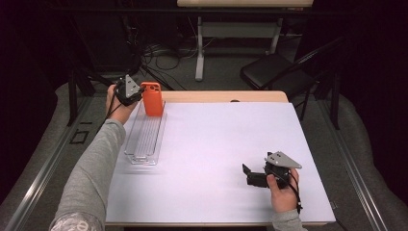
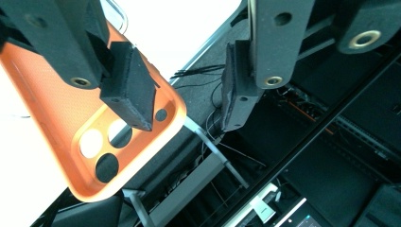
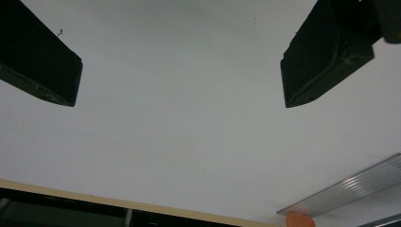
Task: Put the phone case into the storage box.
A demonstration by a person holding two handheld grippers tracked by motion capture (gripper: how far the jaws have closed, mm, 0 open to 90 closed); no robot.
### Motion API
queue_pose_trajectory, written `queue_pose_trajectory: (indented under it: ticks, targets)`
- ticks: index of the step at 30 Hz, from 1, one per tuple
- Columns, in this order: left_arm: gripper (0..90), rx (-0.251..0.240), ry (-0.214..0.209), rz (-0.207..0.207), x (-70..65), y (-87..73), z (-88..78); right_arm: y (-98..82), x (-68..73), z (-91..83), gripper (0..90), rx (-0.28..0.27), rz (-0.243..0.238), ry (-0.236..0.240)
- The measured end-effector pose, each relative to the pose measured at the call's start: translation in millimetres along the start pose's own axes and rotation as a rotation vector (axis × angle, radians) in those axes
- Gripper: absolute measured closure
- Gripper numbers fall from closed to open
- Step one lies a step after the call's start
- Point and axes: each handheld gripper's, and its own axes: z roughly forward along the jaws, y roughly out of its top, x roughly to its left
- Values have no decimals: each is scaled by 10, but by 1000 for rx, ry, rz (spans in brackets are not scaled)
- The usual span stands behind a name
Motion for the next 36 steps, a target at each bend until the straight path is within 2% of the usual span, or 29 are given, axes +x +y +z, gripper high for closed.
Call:
queue_pose_trajectory:
  ticks: [14,16,25,36]
  targets:
    - [469,14,-5,-24,9,-3,-12,-4,-3,-1,0,1,3,-1]
    - [441,3,-5,-33,14,-4,-15,-4,-1,-2,0,2,3,0]
    - [441,-4,-10,-61,18,2,-22,-2,-3,9,0,4,-5,3]
    - [440,13,-9,-84,33,18,-62,-10,-6,10,0,3,2,1]
